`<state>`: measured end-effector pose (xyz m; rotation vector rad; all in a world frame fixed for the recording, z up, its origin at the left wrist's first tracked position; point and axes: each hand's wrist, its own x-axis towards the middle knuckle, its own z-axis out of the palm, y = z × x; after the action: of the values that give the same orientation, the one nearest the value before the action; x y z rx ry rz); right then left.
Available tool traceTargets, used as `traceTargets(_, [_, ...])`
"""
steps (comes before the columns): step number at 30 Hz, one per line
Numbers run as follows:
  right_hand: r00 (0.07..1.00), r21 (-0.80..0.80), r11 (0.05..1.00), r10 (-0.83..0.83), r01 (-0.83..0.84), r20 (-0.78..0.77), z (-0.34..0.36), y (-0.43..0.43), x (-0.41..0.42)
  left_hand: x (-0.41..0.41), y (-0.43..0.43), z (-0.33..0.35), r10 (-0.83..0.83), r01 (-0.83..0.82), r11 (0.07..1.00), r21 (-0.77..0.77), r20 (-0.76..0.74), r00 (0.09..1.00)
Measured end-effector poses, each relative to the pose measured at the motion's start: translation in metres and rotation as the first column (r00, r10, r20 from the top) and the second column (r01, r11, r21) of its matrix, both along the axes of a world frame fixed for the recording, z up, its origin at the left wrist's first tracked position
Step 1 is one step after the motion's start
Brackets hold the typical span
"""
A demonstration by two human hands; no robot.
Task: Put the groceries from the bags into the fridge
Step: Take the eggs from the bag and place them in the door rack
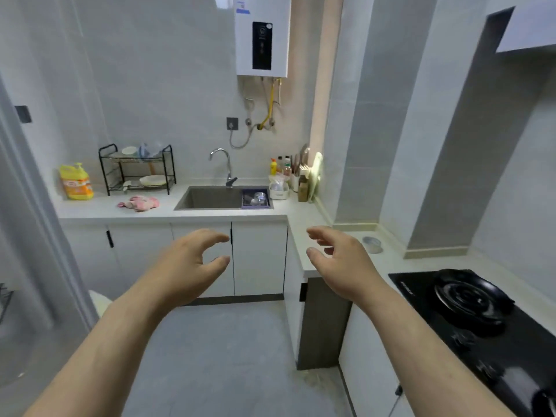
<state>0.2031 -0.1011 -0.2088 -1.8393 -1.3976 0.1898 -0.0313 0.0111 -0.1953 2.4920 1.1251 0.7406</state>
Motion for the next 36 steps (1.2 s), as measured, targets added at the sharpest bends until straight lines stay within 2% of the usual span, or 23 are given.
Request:
traceTargets(6, [0.975,-0.016,0.984,-0.178,0.177,-0.132,-0.022,-0.037,0.079,0.093,-0.003,-0.021,-0.137,0.152,0.977,-0.148,0.109,0.985])
traceTargets(10, [0.94,-0.058,0.964,-0.267,0.261,-0.211,-0.041,-0.066,0.131,0.155,-0.008,-0.027,-0.211,0.225,0.958,-0.179,0.094,0.973])
traceTargets(14, [0.913,-0.07,0.936,-0.352,0.345,-0.208,-0.05,-0.098,0.177,0.214,-0.018,-0.03,-0.299,0.31,0.93,-0.196,0.081,0.951])
traceTargets(18, [0.87,-0.059,0.906,-0.42,0.42,-0.258,-0.049,-0.132,0.208,0.275,-0.028,-0.035,-0.414,0.427,0.884,-0.189,0.105,0.904])
traceTargets(21, [0.817,-0.062,0.856,-0.509,0.512,-0.271,-0.052,-0.169,0.223,0.324,-0.048,-0.039,-0.543,0.552,0.812,-0.19,0.104,0.833])
traceTargets(26, [0.649,-0.046,0.693,-0.696,0.72,-0.307,-0.059,-0.233,0.234,0.396,-0.085,-0.039,-0.734,0.744,0.634,-0.21,0.139,0.665])
traceTargets(29, [0.507,-0.082,0.555,-0.803,0.828,-0.314,-0.064,-0.268,0.225,0.429,-0.108,-0.047,-0.824,0.828,0.498,-0.257,0.156,0.545])
traceTargets(32, [0.341,-0.097,0.39,-0.881,0.916,-0.329,-0.069,-0.293,0.21,0.452,-0.126,-0.054,-0.892,0.882,0.353,-0.312,0.173,0.418])
traceTargets(36, [0.178,-0.124,0.227,-0.932,0.966,-0.315,-0.077,-0.313,0.182,0.464,-0.134,-0.073,-0.926,0.905,0.218,-0.365,0.216,0.31])
